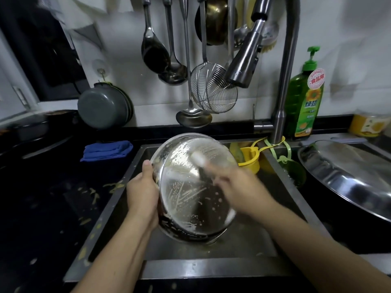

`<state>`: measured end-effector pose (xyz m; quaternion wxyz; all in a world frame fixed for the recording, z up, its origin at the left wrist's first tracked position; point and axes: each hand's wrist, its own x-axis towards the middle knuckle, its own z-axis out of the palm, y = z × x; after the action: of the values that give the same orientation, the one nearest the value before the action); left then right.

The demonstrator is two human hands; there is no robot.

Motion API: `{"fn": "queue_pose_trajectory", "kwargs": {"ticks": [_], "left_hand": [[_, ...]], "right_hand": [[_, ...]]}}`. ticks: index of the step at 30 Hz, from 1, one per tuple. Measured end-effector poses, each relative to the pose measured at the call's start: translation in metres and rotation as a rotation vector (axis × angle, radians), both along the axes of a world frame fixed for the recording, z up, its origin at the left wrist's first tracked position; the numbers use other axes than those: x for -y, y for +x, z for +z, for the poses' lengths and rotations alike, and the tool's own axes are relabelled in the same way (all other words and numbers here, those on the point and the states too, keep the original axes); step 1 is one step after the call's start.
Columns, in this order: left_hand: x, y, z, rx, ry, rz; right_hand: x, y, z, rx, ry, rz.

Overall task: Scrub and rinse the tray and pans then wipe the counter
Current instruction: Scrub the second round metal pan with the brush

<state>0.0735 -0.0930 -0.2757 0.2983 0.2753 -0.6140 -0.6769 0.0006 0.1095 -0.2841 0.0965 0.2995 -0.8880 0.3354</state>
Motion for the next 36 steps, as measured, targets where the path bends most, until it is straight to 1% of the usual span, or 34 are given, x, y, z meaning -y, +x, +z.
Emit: {"fn": "queue_pose_trajectory", "kwargs": {"ticks": [1,2,3,4,6,7,8,9,11,12,13,15,16,17,18,19,20,21,22,24,25,26,28,29,30,31,33,34,35,36], "left_hand": [[0.0,0.001,0.0,-0.002,0.004,-0.005],[0.0,0.001,0.001,-0.007,0.0,-0.01],[0.0,0.001,0.0,-0.009,-0.009,-0.009],[-0.001,0.0,0.002,-0.004,-0.014,-0.011],[-0.001,0.0,0.002,0.001,-0.004,-0.01],[-0.001,-0.001,0.001,-0.001,0.005,-0.01],[-0.002,-0.001,0.002,-0.005,0.022,-0.012],[-0.003,-0.001,0.002,-0.012,0.052,-0.015],[-0.005,-0.001,0.001,-0.028,0.116,-0.025],[-0.006,0.0,0.0,-0.032,0.134,-0.03],[-0.008,-0.001,0.0,-0.037,0.138,-0.03],[-0.008,-0.001,0.002,-0.047,0.165,-0.03],[-0.008,0.0,0.002,-0.048,0.183,-0.027],[-0.008,0.001,0.004,-0.045,0.204,-0.031],[-0.008,0.003,0.005,-0.039,0.224,-0.028],[-0.007,0.005,0.007,-0.035,0.243,-0.019],[-0.007,0.006,0.007,-0.037,0.262,-0.015],[-0.006,0.006,0.007,-0.035,0.273,-0.012],[-0.005,0.006,0.007,-0.032,0.278,-0.007],[-0.002,0.004,0.007,-0.036,0.307,0.008],[0.0,0.004,0.006,-0.042,0.328,0.013],[0.001,0.005,0.006,-0.051,0.345,0.016],[0.001,0.006,0.004,-0.059,0.346,0.014],[0.001,0.006,0.004,-0.059,0.329,0.009],[0.0,0.006,0.003,-0.058,0.313,0.011],[0.0,0.005,0.003,-0.056,0.302,0.019],[0.001,0.005,0.004,-0.05,0.317,0.035],[0.002,0.005,0.003,-0.049,0.345,0.034],[0.003,0.006,0.003,-0.048,0.375,0.025],[0.004,0.007,0.004,-0.049,0.403,0.016]], "right_hand": [[-0.006,-0.013,0.008,0.025,0.003,-0.16],[-0.01,-0.017,0.011,0.051,0.019,-0.272],[-0.011,-0.016,0.008,0.063,0.042,-0.289],[-0.008,-0.007,0.008,0.064,0.055,-0.199],[0.014,0.031,0.002,0.048,0.069,0.18],[0.02,0.041,-0.006,0.031,0.104,0.308],[0.021,0.041,-0.006,-0.007,0.114,0.325],[0.018,0.026,-0.002,-0.054,0.117,0.229],[0.007,0.001,0.007,-0.069,0.139,-0.088],[0.005,-0.001,0.005,-0.078,0.162,-0.135],[0.006,0.004,0.002,-0.088,0.182,-0.081],[0.022,0.035,-0.007,-0.071,0.201,0.195],[0.025,0.041,-0.01,-0.083,0.22,0.262],[0.022,0.033,-0.009,-0.116,0.205,0.237],[0.014,0.013,-0.005,-0.136,0.199,0.099],[0.005,-0.002,0.001,-0.109,0.194,-0.06],[-0.001,-0.009,0.002,-0.065,0.196,-0.163],[-0.003,-0.008,0.002,-0.022,0.2,-0.153],[0.0,0.0,-0.002,-0.003,0.196,-0.06],[0.02,0.035,-0.01,0.005,0.183,0.225],[0.022,0.038,-0.013,-0.026,0.184,0.258],[0.019,0.028,-0.01,-0.062,0.175,0.19],[0.003,-0.008,0.003,-0.005,0.216,-0.115],[-0.003,-0.014,0.006,0.02,0.242,-0.212],[-0.007,-0.013,0.003,0.042,0.258,-0.206],[-0.004,-0.005,-0.001,0.048,0.247,-0.116],[0.012,0.033,-0.009,0.101,0.183,0.192],[0.014,0.039,-0.012,0.109,0.168,0.245],[0.011,0.033,-0.009,0.095,0.162,0.202],[0.004,0.013,-0.004,0.081,0.179,0.065]]}}
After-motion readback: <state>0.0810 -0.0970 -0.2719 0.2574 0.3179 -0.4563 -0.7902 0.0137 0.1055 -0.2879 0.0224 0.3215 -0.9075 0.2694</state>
